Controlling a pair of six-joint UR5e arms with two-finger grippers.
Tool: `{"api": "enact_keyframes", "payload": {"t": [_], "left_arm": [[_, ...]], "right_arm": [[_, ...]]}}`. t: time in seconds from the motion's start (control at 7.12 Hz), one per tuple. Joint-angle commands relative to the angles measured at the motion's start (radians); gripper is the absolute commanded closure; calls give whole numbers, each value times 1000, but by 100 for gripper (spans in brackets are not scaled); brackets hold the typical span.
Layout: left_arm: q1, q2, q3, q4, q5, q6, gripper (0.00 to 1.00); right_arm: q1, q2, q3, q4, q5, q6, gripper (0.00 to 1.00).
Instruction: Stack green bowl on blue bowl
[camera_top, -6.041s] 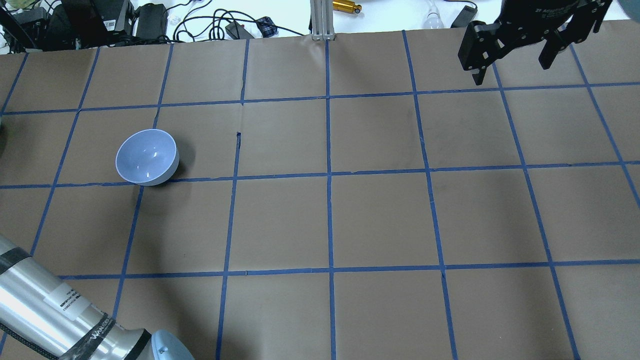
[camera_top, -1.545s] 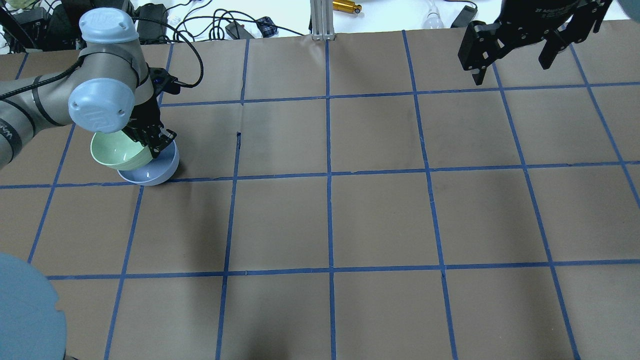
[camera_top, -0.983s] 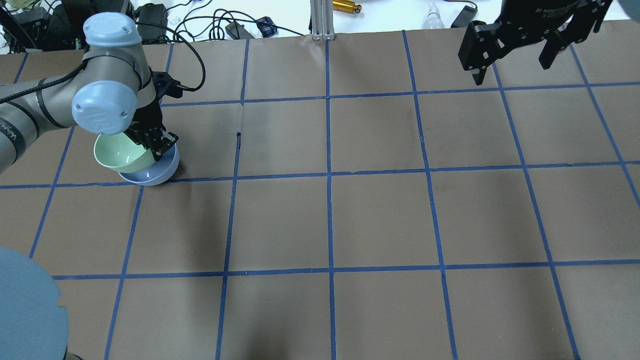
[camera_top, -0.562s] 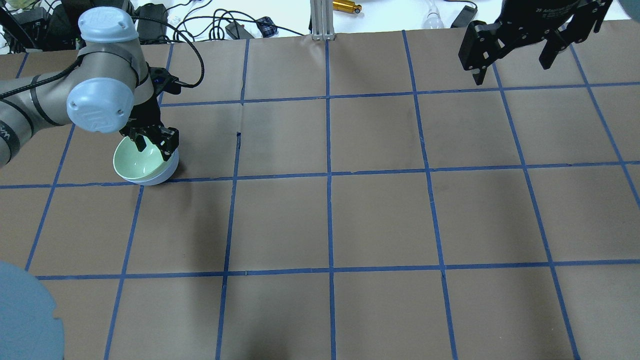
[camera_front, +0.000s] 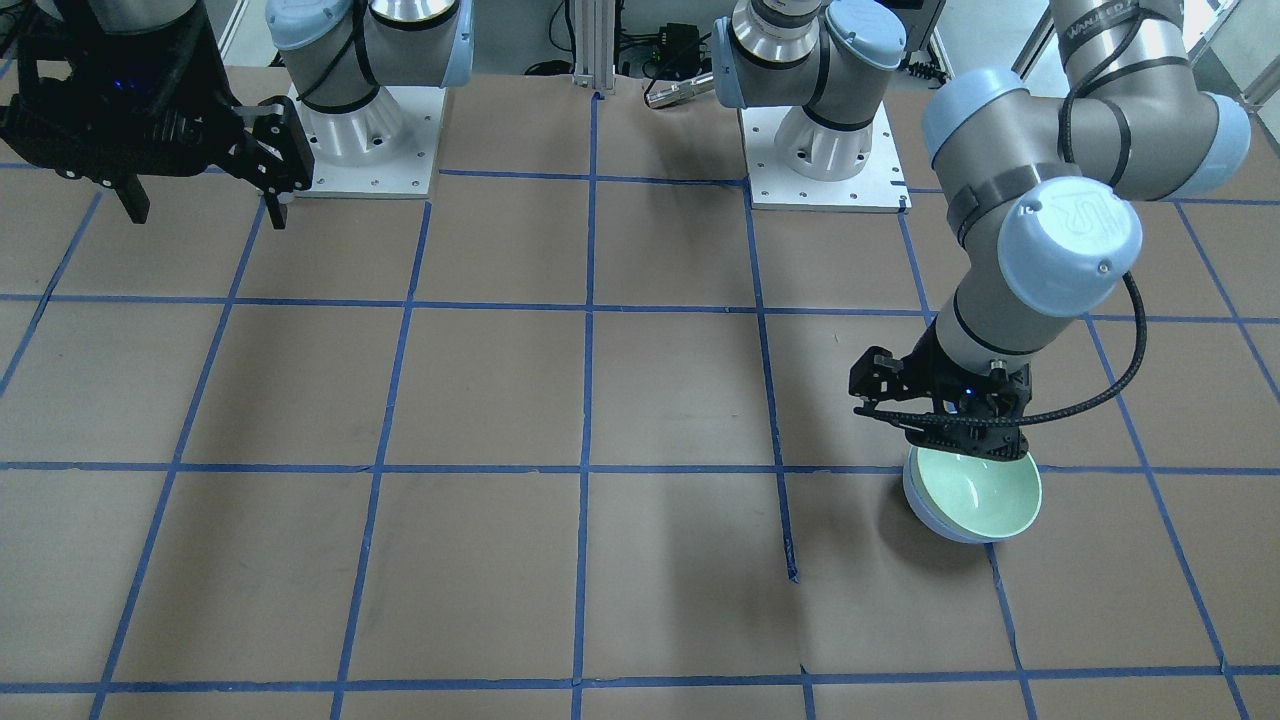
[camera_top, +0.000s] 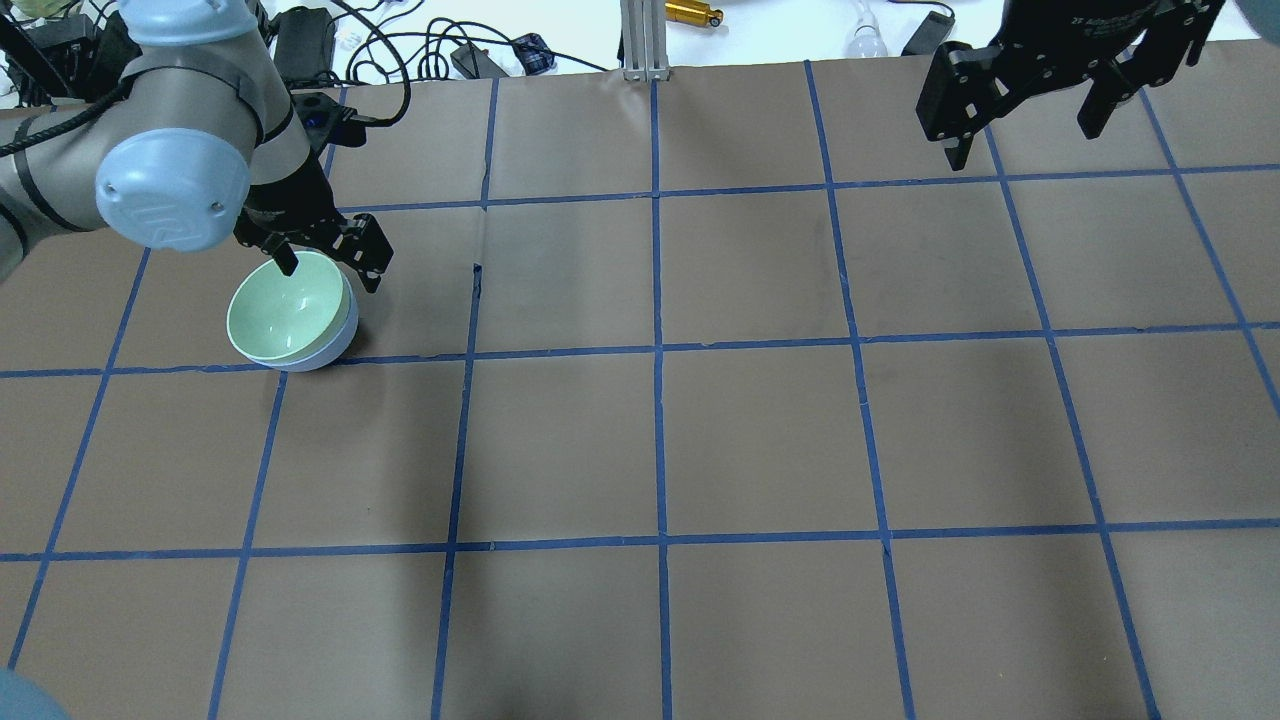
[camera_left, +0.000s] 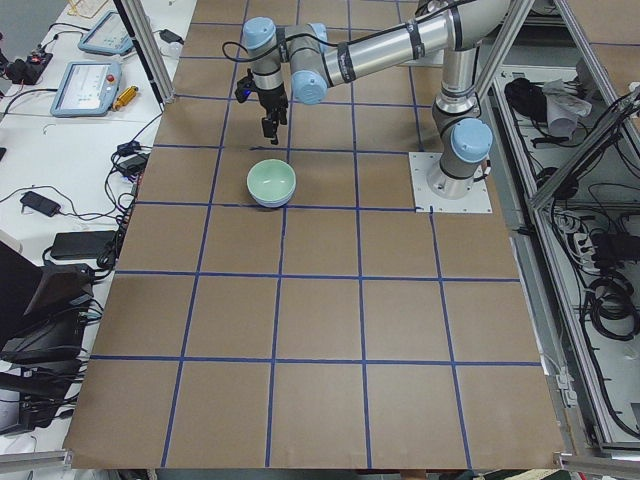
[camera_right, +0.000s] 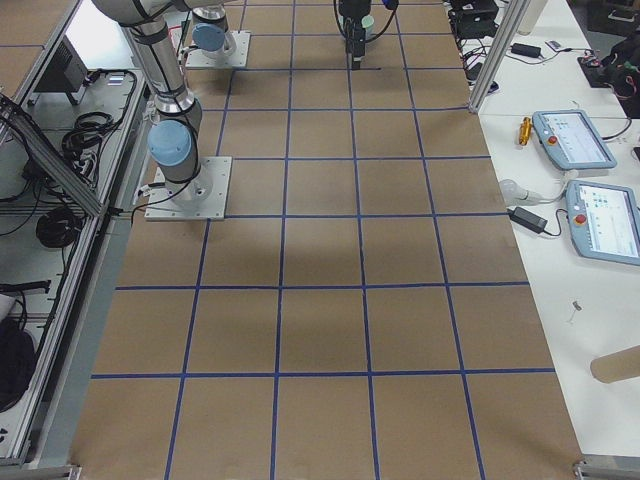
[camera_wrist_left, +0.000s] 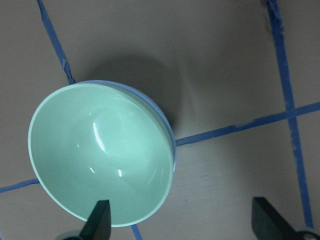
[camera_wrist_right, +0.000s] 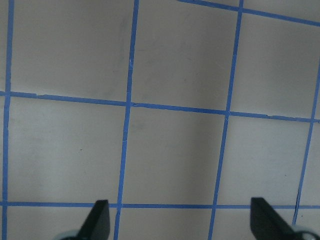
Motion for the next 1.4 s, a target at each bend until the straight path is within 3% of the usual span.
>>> {"api": "enact_keyframes", "payload": {"t": [0.0, 0.28, 0.7, 1.26], "left_arm": [[-94, 88, 57, -151, -35, -142, 0], [-128, 137, 119, -169, -35, -182, 0], [-128, 212, 117, -336, -36, -188, 0], [-108, 231, 85, -312, -47, -208, 0]], "right_arm": [[-1, 0, 0, 0, 0, 0, 0], [0, 0, 0, 0, 0, 0, 0], [-1, 0, 0, 0, 0, 0, 0], [0, 0, 0, 0, 0, 0, 0]]}}
